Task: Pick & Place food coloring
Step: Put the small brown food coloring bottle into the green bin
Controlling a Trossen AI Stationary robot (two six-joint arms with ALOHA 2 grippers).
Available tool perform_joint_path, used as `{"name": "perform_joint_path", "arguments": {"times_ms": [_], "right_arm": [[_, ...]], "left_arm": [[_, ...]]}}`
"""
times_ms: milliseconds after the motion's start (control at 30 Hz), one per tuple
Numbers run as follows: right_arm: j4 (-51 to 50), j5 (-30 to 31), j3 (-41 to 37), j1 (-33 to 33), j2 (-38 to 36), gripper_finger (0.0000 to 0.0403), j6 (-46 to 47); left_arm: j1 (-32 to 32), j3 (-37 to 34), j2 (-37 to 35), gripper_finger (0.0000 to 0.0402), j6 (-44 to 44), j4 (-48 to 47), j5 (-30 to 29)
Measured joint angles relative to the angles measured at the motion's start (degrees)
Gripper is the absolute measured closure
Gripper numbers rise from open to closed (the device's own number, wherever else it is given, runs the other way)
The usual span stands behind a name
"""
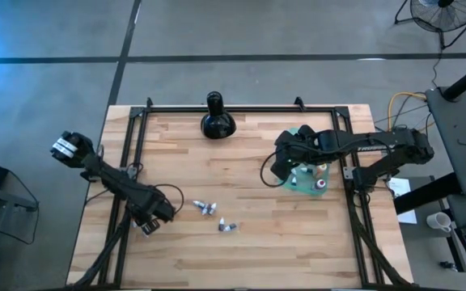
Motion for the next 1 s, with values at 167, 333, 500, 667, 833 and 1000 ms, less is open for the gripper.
{"name": "perform_joint_path", "arguments": {"times_ms": [167,333,500,667,833,1000], "right_arm": [[0.0,0.0,0.0,0.0,0.0,0.0177,0.5],[0.0,0.0,0.0,0.0,0.0,0.0177,0.6],[0.0,0.0,0.0,0.0,0.0,0.0177,0.7],[0.1,0.0,0.0,0.0,0.0,0.0177,0.7],[0.2,0.0,0.0,0.0,0.0,0.0177,0.7],[0.3,0.0,0.0,0.0,0.0,0.0177,0.7]], "left_arm": [[-1.2,-1.8,-0.3,0.0303,-5.6,3.5,0.5],[-2.6,-3.1,-0.3,0.0303,-9.2,7.5,0.5],[-2.9,-3.6,-0.3,0.0303,-10.9,11.3,-0.2],[-2.9,-3.6,-0.3,0.0303,-11.4,11.8,-2.1],[-2.9,-4.1,-0.2,0.0303,-11.2,12.0,-3.2],[-2.9,-4.9,-0.2,0.0315,-10.7,12.2,-4.6]]}}
